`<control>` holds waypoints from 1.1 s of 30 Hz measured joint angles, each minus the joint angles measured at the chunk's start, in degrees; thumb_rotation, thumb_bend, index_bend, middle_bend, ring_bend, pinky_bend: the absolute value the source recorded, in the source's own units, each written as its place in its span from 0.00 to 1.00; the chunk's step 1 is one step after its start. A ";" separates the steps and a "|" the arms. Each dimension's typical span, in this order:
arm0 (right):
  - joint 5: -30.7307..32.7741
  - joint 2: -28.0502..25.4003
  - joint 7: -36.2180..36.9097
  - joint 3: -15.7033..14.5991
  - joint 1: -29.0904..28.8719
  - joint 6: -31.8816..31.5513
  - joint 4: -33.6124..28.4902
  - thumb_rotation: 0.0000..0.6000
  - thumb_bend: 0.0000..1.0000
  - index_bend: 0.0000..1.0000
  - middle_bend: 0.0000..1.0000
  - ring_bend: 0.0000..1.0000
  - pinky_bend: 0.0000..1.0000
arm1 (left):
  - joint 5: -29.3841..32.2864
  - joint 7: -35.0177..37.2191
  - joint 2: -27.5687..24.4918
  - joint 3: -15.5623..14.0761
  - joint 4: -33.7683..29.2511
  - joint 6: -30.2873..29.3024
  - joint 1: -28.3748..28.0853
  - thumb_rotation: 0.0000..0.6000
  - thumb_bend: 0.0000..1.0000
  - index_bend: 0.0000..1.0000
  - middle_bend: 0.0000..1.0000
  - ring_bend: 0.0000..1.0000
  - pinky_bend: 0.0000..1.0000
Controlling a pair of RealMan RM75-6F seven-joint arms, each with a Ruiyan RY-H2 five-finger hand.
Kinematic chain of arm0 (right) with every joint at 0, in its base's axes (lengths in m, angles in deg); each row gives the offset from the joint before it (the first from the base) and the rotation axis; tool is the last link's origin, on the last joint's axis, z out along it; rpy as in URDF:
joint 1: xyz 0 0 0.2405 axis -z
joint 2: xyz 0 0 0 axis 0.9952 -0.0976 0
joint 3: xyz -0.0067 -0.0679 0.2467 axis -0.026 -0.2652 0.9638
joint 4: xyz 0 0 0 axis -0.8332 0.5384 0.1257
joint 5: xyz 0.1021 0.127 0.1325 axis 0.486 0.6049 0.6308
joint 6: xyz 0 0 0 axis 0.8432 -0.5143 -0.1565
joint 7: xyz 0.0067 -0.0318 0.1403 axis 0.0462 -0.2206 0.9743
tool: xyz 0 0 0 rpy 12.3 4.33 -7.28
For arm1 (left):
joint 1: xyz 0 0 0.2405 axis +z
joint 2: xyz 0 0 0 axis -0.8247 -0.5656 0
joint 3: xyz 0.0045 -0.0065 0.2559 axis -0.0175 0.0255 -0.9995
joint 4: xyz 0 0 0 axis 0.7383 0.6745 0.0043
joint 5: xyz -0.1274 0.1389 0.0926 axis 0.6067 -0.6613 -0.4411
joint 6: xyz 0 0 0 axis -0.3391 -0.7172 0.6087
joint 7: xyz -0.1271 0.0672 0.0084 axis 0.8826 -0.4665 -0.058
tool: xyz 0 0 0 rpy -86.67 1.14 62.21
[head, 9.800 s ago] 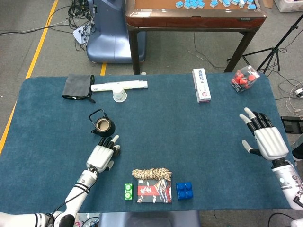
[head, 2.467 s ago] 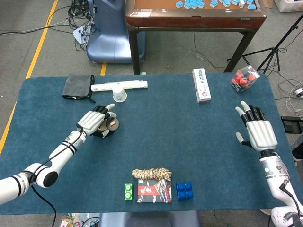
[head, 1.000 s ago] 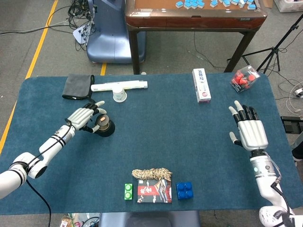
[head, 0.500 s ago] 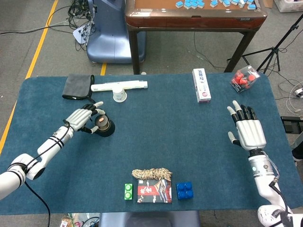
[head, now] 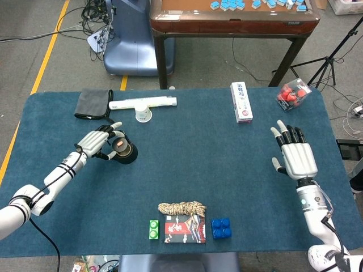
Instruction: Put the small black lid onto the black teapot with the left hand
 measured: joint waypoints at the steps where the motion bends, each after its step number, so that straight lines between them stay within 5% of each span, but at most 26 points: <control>1: 0.03 0.00 -0.02 -0.01 -0.01 0.01 0.00 1.00 0.36 0.00 0.00 0.00 0.00 | 0.01 0.08 0.03 -0.01 -0.02 -0.07 0.04 1.00 0.38 0.24 0.00 0.00 0.00; 22: -0.24 0.09 1.03 -0.31 -0.41 0.80 1.11 1.00 0.36 0.00 0.00 0.00 0.00 | 0.44 0.11 1.01 -0.18 0.18 -1.06 0.59 1.00 0.38 0.19 0.00 0.00 0.00; 33: -2.06 -0.08 3.69 -0.69 -0.23 1.15 1.86 1.00 0.36 0.00 0.00 0.00 0.00 | 1.20 -3.68 -2.08 0.10 -6.52 -4.46 2.75 1.00 0.38 0.19 0.00 0.00 0.00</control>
